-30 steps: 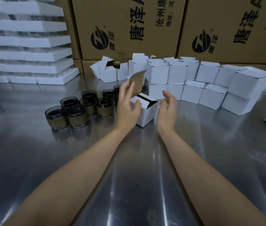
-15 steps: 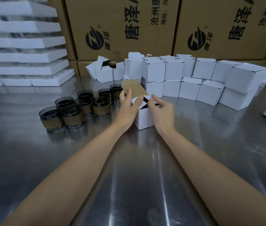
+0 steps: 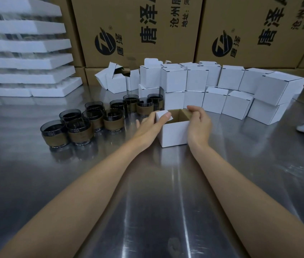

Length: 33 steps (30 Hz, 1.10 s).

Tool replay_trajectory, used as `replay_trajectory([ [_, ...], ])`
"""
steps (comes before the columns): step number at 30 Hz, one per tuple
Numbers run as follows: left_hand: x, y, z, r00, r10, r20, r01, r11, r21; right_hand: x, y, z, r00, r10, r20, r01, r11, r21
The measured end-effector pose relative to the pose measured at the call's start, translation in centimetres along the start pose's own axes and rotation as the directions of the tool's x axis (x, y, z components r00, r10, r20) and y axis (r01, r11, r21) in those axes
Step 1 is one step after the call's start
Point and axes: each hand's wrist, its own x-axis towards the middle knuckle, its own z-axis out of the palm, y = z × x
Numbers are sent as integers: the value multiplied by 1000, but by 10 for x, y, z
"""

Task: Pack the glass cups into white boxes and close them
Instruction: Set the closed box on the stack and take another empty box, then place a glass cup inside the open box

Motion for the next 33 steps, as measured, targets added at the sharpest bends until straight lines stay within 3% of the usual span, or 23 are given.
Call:
replay_trajectory([
  [3,-2,-2,-2,992,7,127,4,996,-90,5,2,-5,1000,16,0,-16,998,-62],
  [9,3,0,-2,1000,-8,-1,8,990,-140,0,-1,-5,969,130,210,-106,987,-122],
  [12,5,-6,-2,999,22,-34,-28,980,-197,-4,-4,-10,903,159,398,-99,981,-166],
  [16,6,-10,-8,997,3,-78,-32,931,-365,-8,1,-9,776,61,628,67,982,-177],
  [20,8,-10,-9,998,-39,-50,17,925,-380,-12,7,-3,763,-61,643,256,943,-214],
  [27,9,-9,-8,983,-68,-168,-19,883,-468,-10,11,0,756,-96,648,316,920,-231],
  [31,12,-10,-11,955,-228,-189,36,722,-691,-10,10,0,769,-74,635,303,917,-260],
  [33,14,-12,-12,947,-237,-216,0,674,-739,-9,10,0,775,-67,628,309,908,-284],
])
